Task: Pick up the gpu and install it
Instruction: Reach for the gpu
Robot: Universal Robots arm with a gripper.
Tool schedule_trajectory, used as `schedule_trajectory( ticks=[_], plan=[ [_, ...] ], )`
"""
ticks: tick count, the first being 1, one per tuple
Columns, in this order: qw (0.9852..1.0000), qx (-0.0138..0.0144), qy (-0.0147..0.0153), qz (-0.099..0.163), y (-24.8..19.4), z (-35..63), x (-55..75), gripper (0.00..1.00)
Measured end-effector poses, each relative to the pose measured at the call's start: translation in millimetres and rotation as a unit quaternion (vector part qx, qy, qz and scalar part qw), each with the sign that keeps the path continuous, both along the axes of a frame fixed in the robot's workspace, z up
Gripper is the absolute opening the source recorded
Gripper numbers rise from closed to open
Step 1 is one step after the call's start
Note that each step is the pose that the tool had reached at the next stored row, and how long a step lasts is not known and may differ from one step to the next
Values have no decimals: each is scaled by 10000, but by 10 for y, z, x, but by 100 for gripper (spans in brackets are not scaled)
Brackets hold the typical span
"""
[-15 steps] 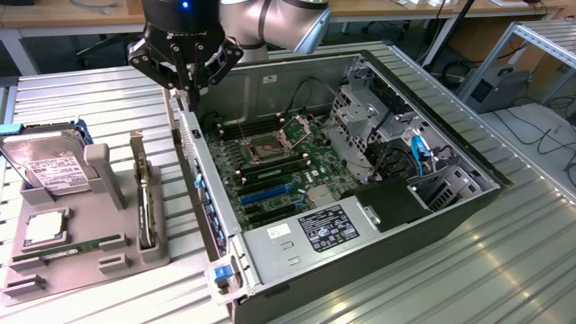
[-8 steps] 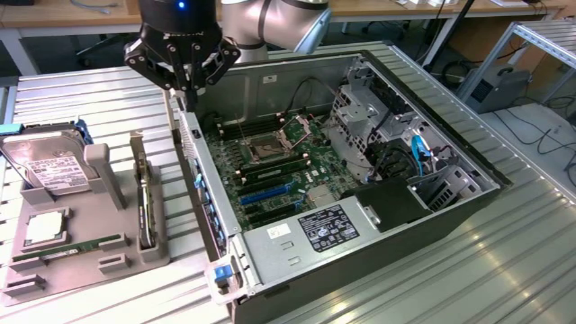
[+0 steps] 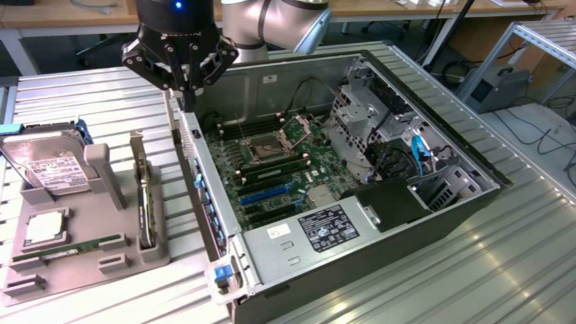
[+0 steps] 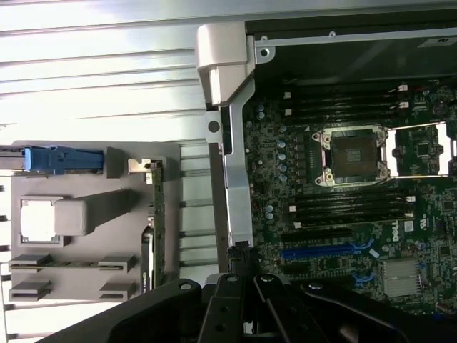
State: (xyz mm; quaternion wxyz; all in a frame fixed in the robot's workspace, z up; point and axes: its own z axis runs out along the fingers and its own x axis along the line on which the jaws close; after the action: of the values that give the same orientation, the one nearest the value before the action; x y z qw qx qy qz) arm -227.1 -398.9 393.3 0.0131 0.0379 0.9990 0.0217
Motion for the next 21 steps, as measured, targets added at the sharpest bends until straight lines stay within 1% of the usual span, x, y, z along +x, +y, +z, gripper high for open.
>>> schedule_trajectory(
  ticks=[21],
  plan=[
    [10000, 0, 0, 0, 0, 0, -56, 11]
  ],
)
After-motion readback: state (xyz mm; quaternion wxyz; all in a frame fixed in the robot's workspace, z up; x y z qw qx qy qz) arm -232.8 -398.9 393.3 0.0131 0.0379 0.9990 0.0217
